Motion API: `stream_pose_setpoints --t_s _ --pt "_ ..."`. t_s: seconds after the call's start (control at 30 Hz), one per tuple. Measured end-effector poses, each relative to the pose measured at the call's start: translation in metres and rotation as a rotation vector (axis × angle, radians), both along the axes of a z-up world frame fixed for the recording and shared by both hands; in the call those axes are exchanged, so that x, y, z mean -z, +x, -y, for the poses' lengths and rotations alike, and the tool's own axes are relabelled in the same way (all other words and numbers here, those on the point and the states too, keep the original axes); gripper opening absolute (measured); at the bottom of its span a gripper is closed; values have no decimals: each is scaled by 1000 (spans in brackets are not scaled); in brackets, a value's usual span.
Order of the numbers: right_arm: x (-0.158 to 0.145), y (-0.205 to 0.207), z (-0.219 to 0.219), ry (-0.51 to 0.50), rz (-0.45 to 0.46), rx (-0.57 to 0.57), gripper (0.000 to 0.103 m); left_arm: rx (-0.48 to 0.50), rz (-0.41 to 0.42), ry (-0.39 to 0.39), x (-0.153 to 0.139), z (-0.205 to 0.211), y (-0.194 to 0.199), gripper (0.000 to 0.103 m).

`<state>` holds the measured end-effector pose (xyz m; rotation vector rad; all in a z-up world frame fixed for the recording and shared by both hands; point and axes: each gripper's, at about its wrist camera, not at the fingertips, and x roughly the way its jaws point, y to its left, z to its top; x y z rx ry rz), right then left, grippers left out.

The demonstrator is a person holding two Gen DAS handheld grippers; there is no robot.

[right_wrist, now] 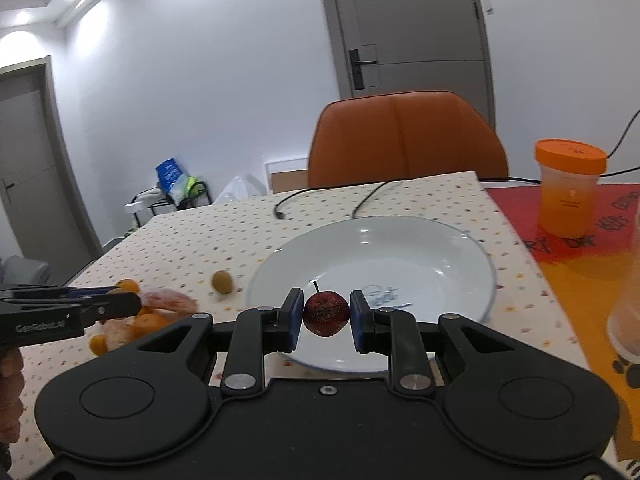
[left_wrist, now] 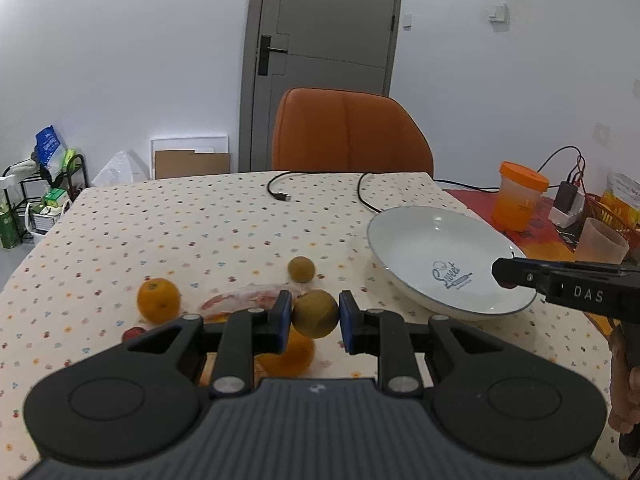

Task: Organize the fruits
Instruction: 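Carry both fruits to the white plate while the right tool releases the red plum, then lower the yellow-green fruit into the plate and open the left tool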

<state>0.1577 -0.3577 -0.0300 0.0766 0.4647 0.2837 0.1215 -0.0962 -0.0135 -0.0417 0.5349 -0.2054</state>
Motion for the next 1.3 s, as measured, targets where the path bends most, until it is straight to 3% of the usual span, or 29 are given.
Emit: stream_pose_setpoints --t_s 0.4,0.83,1.2,1.3 --pt "6 9 22 2 2 44 24 54 6 29 -1 32 19 23" --pt "-1 -13 51 27 18 99 50 136 24 43 1 84 42 23" --pt "-3 -25 57 39 13 114 52 163 46 24 -6 110 47 24" --pt "-6 -24 56 39 16 115 57 153 45 19 -8 110 46 25"
